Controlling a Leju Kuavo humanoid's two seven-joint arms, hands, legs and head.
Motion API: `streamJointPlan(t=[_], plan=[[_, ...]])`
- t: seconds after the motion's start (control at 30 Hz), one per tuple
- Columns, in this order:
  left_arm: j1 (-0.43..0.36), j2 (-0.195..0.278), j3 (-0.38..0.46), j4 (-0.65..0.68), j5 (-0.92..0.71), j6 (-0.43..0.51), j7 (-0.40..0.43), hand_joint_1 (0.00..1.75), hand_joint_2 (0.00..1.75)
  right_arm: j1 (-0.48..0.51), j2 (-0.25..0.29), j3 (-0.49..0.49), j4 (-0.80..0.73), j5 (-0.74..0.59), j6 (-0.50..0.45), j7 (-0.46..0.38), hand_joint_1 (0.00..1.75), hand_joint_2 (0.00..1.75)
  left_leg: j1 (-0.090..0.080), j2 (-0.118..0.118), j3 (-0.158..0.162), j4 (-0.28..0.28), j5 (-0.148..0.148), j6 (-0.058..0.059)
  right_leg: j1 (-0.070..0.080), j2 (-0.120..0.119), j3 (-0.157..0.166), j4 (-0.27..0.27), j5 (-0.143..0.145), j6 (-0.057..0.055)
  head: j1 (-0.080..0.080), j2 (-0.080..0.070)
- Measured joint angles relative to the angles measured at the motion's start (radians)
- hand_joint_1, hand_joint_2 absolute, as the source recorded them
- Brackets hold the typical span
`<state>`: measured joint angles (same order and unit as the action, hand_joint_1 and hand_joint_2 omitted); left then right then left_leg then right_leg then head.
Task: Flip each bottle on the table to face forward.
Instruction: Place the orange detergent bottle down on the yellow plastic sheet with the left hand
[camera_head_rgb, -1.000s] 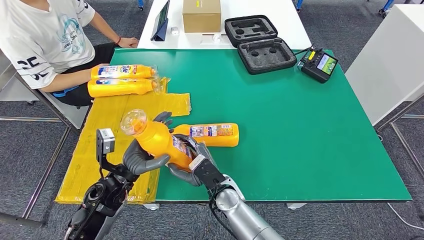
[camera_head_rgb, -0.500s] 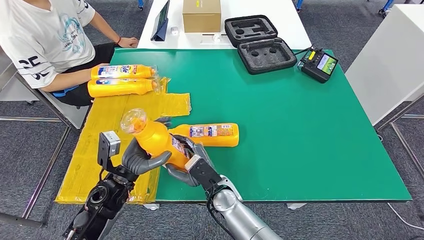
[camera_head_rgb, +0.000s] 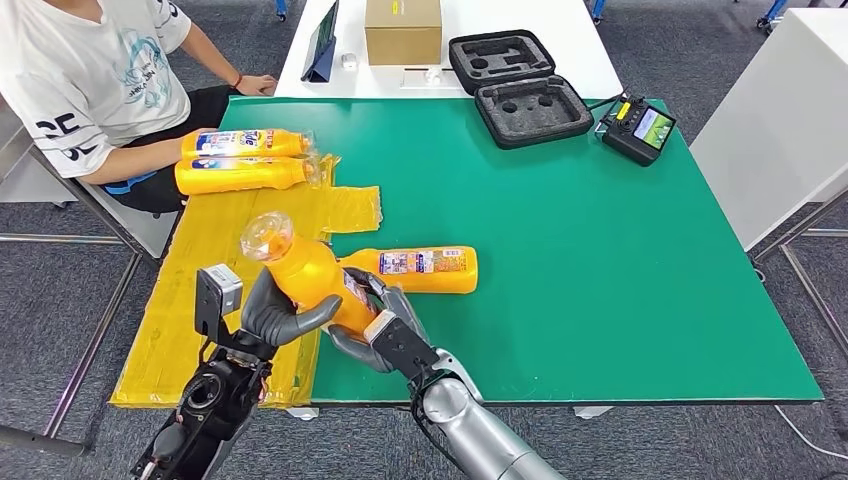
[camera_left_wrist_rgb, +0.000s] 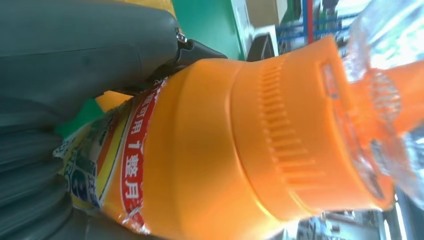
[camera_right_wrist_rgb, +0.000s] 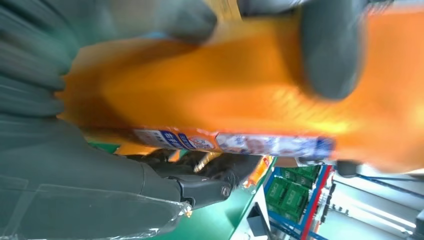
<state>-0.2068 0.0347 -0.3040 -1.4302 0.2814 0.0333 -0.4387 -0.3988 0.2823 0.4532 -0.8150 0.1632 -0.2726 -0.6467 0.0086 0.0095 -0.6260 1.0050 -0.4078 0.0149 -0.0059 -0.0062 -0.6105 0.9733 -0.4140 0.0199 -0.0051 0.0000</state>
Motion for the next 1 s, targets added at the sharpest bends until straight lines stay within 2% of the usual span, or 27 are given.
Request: streamJointPlan(t=[0.03, 0.27, 0.43, 0.67, 0.77, 0.83, 0.97, 1.0], plan=[[-0.001, 0.001, 0.002, 0.000, -0.003, 0.012, -0.003, 1.75, 1.75, 0.001, 0.000, 0.002, -0.003, 0.001, -0.002, -0.001, 0.00, 0.00, 0.000, 0.000, 0.000, 0.000, 0.000, 0.000, 0.000, 0.000, 0.000, 0.000, 0.000, 0.000, 0.000, 0.000], [-0.014, 0.013, 0.017, 0.003, -0.070, 0.096, -0.048, 1.75, 1.75, 0.017, -0.011, 0.012, -0.077, 0.012, 0.002, -0.013, 0.00, 0.00, 0.000, 0.000, 0.000, 0.000, 0.000, 0.000, 0.000, 0.000, 0.000, 0.000, 0.000, 0.000, 0.000, 0.000], [-0.023, 0.024, 0.045, 0.020, -0.146, 0.175, -0.089, 1.75, 1.75, 0.060, -0.033, 0.015, -0.237, 0.019, 0.045, -0.015, 0.00, 0.00, 0.000, 0.000, 0.000, 0.000, 0.000, 0.000, 0.000, 0.000, 0.000, 0.000, 0.000, 0.000, 0.000, 0.000], [-0.025, 0.032, 0.084, 0.048, -0.173, 0.208, -0.102, 1.75, 1.75, 0.091, -0.057, 0.023, -0.382, 0.014, 0.082, -0.013, 0.00, 0.00, 0.000, 0.000, 0.000, 0.000, 0.000, 0.000, 0.000, 0.000, 0.000, 0.000, 0.000, 0.000, 0.000, 0.000], [-0.030, 0.034, 0.105, 0.062, -0.228, 0.270, -0.125, 1.75, 1.75, 0.105, -0.063, 0.024, -0.424, -0.012, 0.095, -0.031, 0.00, 0.00, 0.000, 0.000, 0.000, 0.000, 0.000, 0.000, 0.000, 0.000, 0.000, 0.000, 0.000, 0.000, 0.000, 0.000], [-0.037, 0.040, 0.124, 0.072, -0.298, 0.337, -0.139, 1.75, 1.75, 0.122, -0.064, 0.024, -0.471, -0.041, 0.066, -0.044, 0.00, 0.00, 0.000, 0.000, 0.000, 0.000, 0.000, 0.000, 0.000, 0.000, 0.000, 0.000, 0.000, 0.000, 0.000, 0.000], [-0.058, 0.064, 0.175, 0.100, -0.520, 0.514, -0.140, 1.75, 1.75, 0.161, -0.063, 0.025, -0.601, -0.091, -0.057, -0.052, 0.00, 1.75, 0.001, 0.000, 0.000, 0.000, 0.000, 0.000, 0.001, 0.000, -0.001, 0.000, 0.000, 0.000, 0.000, 0.000], [-0.067, 0.072, 0.188, 0.113, -0.578, 0.539, -0.130, 1.75, 1.75, 0.167, -0.063, 0.025, -0.630, -0.094, -0.084, -0.052, 0.00, 1.75, 0.001, 0.000, 0.000, 0.000, 0.000, 0.000, 0.001, 0.000, -0.001, 0.000, 0.000, 0.000, 0.000, 0.000]])
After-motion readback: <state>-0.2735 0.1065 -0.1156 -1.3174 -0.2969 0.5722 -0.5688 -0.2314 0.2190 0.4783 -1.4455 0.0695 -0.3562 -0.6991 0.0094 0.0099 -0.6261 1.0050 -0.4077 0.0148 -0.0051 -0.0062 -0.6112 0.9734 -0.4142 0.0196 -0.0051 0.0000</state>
